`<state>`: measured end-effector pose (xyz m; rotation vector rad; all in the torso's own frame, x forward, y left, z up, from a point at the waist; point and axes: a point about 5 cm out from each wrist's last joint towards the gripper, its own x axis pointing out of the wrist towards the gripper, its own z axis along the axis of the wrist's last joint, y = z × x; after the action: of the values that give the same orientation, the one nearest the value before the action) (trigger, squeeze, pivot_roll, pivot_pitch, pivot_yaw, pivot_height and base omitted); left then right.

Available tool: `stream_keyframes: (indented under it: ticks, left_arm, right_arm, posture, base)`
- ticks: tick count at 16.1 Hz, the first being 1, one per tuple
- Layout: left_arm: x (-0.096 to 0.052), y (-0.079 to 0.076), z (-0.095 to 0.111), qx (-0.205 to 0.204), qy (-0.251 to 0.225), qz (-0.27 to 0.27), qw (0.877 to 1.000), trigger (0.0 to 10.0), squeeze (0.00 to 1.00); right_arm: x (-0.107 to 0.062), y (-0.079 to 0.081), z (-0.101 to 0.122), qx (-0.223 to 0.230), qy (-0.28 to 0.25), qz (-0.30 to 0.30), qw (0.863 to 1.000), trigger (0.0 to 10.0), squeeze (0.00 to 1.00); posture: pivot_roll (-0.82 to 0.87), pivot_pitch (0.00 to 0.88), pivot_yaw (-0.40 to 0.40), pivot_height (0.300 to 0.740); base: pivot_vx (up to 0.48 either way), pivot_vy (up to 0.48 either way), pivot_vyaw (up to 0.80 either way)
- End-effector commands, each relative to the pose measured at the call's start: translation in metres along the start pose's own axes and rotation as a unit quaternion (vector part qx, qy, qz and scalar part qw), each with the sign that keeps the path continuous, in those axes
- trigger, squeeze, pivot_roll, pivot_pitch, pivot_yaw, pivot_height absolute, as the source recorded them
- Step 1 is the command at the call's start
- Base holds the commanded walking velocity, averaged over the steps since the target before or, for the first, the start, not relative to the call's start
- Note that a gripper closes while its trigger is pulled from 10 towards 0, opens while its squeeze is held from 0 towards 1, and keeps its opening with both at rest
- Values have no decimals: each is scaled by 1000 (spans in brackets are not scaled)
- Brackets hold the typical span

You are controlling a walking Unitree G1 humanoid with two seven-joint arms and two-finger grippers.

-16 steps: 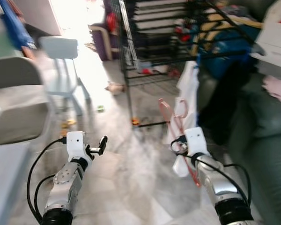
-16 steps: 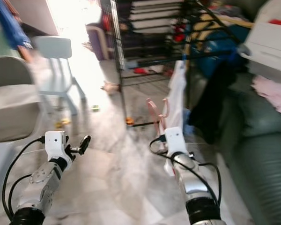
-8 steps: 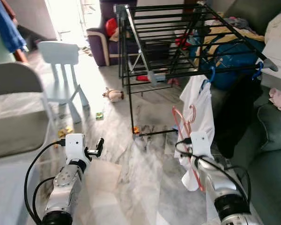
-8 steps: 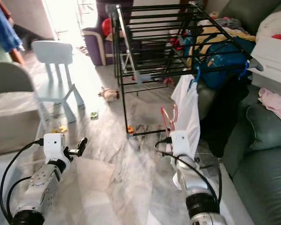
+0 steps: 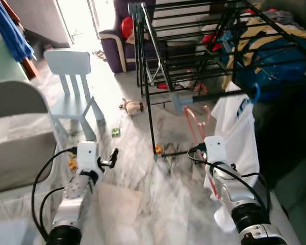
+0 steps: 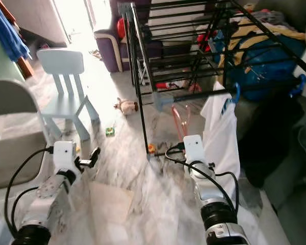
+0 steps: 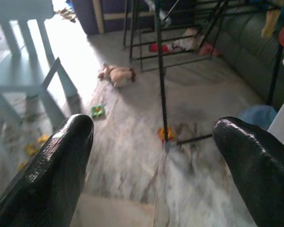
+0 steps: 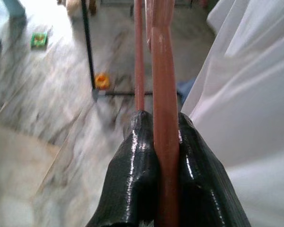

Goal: Hang hanger

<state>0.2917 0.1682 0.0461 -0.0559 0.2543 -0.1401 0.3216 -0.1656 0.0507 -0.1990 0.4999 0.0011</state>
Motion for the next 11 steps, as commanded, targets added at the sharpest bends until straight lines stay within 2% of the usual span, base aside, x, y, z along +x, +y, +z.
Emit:
stream_keyframes:
  ticks: [1, 2, 5, 9, 11]
  left_arm:
    - [3, -7, 2, -3, -1, -16, 1000, 10000, 0]
    - [4, -9, 3, -5, -4, -21, 1000, 10000, 0]
    - [4, -12, 6, -7, -9, -28, 1000, 10000, 0]
    - [1, -10, 3, -9, -2, -27, 1000, 10000, 0]
    - [1, -7, 3, 2, 7, -31, 999, 10000, 0]
  right_arm:
    - [-2, -7, 10, -13, -32, -11, 999, 10000, 0]
    - [-2, -7, 13, -21, -45, -11, 999, 10000, 0]
    - [-3, -6, 11, -33, -48, -5, 998, 10000, 0]
    - [-13, 4, -12, -30, -8, 23, 999, 10000, 0]
    - [-25, 8, -32, -20, 44, 51, 998, 10000, 0]
  posture:
    - [-128, 0, 75, 740]
    - [-129, 0, 73, 740]
    - [-124, 0, 65, 740]
    - [-118, 0, 59, 740]
    - [-120, 0, 63, 740]
  base:
    - [424, 0, 0]
    - [409, 251, 0]
    - [0, 0, 0]
    - [0, 0, 0]
    - [0, 0, 0]
